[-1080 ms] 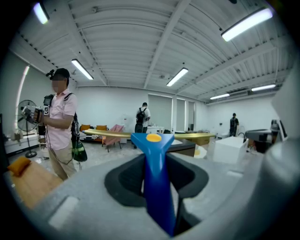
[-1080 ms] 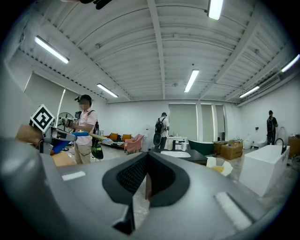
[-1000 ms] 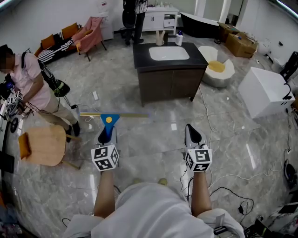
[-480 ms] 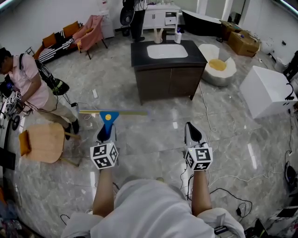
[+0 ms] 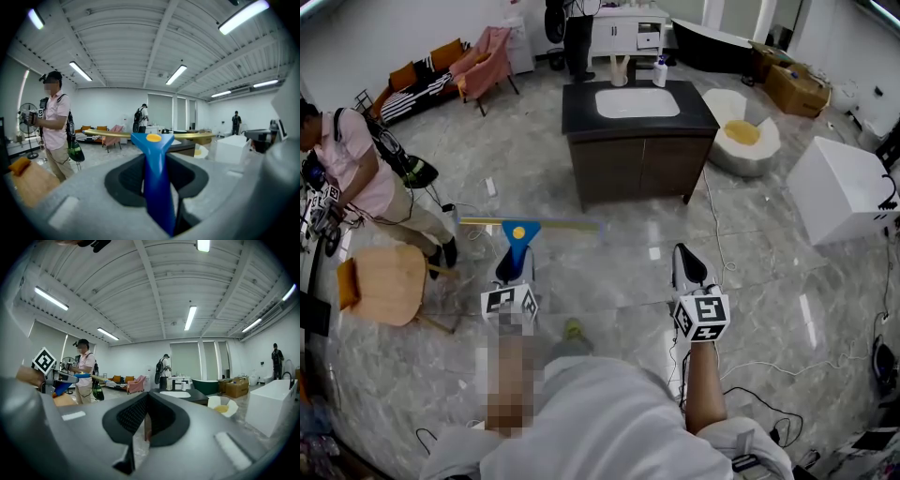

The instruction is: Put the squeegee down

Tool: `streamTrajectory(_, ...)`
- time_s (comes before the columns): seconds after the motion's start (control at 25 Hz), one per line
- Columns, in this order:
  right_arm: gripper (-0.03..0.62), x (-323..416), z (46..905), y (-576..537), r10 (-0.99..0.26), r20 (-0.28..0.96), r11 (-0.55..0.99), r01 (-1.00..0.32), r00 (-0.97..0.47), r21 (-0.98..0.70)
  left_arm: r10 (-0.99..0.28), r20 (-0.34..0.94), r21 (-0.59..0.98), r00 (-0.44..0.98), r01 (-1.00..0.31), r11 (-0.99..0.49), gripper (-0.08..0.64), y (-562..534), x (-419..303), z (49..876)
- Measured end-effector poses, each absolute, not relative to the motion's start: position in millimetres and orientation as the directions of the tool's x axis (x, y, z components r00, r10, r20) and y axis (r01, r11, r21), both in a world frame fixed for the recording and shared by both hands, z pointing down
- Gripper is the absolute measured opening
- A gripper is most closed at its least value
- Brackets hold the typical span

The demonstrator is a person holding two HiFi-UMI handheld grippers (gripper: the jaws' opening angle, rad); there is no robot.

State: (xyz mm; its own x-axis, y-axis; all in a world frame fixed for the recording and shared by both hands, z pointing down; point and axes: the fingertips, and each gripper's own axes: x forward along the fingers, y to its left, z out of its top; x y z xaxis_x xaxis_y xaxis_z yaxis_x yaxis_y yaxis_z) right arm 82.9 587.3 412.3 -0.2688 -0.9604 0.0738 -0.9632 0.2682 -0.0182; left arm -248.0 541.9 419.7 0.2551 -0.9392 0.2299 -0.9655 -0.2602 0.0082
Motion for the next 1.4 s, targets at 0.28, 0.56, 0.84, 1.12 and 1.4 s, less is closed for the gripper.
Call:
streamTrajectory(0.28,0.002,89,421,543,-0.964,0.078,0.253,-0.967,-0.254,-0.019,-0.938,0.225,0.013,0.265,-0.963,-0.269,0.129,491,-245,427)
streamTrajectory(0.56,0.002,81,427,473,-0.97,0.093,0.224,-0.975,-0.223,-0.007,-0.928,0.231,0.026,0.294,-0.955,-0.296,0.129,411,-249,436)
streamTrajectory(0.84,0.002,58,424,386,-0.971,0.126,0.207,-0.978,-0.204,0.01,-0.916,0.255,0.05,0.311,-0.95,-0.309,0.129,321,-270,442)
streamTrajectory(1.12,0.002,27,402,295,-0.975,0.117,0.197,-0.98,-0.191,0.041,-0.913,0.245,0.069,0.325,-0.946,-0.318,0.129,233,-299,435)
streamTrajectory(1.4,0.002,-5,406,230,-0.973,0.115,0.205,-0.978,-0.198,0.048,-0.909,0.24,0.069,0.34,-0.94,-0.333,0.129,170,-319,437)
